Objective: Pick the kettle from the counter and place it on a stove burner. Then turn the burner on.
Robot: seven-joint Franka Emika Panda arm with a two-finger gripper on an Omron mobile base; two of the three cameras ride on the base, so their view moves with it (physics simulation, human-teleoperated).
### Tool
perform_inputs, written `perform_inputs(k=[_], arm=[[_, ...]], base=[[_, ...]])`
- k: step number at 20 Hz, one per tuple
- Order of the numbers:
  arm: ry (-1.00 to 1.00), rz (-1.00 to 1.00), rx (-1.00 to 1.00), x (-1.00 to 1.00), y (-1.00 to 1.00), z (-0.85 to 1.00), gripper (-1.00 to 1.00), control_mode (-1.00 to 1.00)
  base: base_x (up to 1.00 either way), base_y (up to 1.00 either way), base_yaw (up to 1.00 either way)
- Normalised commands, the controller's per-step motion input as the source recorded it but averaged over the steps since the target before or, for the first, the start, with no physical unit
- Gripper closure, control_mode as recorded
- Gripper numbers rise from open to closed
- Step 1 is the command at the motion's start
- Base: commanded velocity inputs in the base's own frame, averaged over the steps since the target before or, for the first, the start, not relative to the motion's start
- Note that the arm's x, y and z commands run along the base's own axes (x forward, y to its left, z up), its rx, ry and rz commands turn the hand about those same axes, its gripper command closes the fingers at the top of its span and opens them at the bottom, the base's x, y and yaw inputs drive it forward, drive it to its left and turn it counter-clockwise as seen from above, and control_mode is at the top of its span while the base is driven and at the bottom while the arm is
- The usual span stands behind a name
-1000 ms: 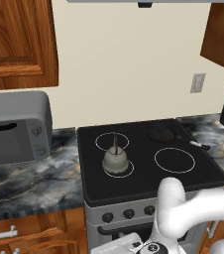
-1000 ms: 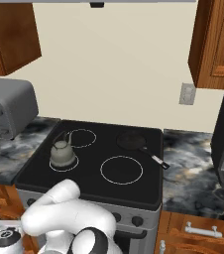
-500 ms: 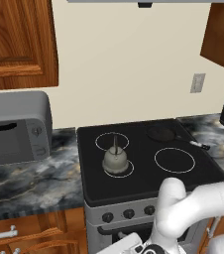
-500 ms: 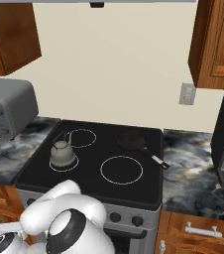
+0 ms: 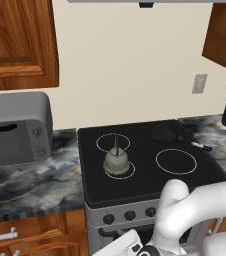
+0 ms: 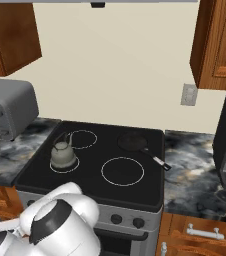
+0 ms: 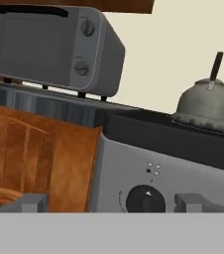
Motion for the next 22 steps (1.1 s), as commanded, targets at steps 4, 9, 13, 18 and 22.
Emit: perform_inputs(k=[4, 9, 13, 18, 22], arm=[[-0.14, -0.03, 0.0, 0.01, 0.0, 0.0, -1.0, -1.0], [-0.16, -0.03, 0.0, 0.0, -0.06, 0.0, -1.0, -1.0], [-0.2, -0.09, 0.04, -0.07, -0.3, 0.0, -1.0, -1.0], [-0.11, -0.06, 0.12, -0.04, -0.38, 0.0, -1.0, -1.0], [0.0, 0.0, 0.03, 0.0, -0.03, 0.0, -1.0, -1.0]], base=[[0.0, 0.0, 0.0], [0.0, 0.0, 0.0], [0.0, 0.0, 0.0], [0.0, 0.0, 0.0], [0.0, 0.0, 0.0]])
